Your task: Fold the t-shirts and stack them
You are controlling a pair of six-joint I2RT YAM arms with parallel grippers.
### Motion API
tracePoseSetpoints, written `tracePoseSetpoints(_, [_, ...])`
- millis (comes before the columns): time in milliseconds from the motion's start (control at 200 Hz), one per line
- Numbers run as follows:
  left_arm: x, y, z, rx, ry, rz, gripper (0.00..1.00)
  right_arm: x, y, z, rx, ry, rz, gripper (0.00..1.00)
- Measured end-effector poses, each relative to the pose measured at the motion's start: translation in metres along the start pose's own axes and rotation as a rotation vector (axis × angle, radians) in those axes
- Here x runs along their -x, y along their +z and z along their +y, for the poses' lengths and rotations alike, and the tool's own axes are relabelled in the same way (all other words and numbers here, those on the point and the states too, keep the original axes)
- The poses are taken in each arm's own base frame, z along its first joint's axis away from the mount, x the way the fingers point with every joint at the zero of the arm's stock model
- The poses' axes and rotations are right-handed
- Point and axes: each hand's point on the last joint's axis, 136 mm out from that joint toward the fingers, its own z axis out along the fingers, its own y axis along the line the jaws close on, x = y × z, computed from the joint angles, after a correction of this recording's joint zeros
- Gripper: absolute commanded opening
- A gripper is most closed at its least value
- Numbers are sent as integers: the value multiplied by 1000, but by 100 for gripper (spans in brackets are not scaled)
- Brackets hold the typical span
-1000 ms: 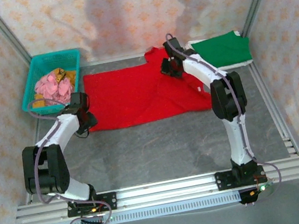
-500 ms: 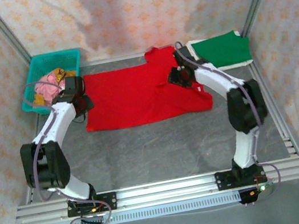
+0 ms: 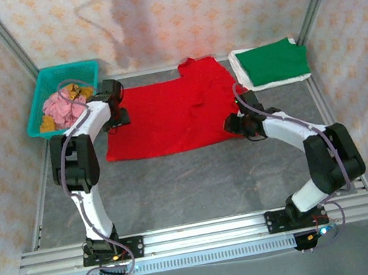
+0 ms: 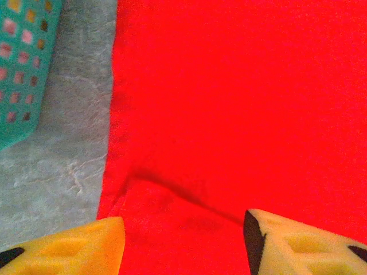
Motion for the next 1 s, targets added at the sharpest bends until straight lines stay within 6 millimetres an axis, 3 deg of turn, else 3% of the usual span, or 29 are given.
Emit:
tracePoseSetpoints(115, [6, 16, -5, 12, 25, 24, 60, 10, 0, 3, 19, 2, -35, 35])
tracePoseSetpoints(200, [7, 27, -7, 22, 40, 40, 53, 13, -1, 6, 34, 2, -45, 35])
tracePoseSetpoints(355, [4, 37, -9, 30, 52, 65, 34, 15, 2, 8, 49, 5, -50, 35])
tracePoseSetpoints(440, [3, 37, -8, 31, 55, 67, 7, 15, 6, 5, 42, 14, -46, 35])
tracePoseSetpoints(721, [4, 30, -6, 37, 41, 58, 0, 20, 11, -9, 17, 52, -45, 35])
tracePoseSetpoints(1001, [18, -14, 11, 72, -4, -34, 0, 23, 11, -14, 11, 71, -53, 35])
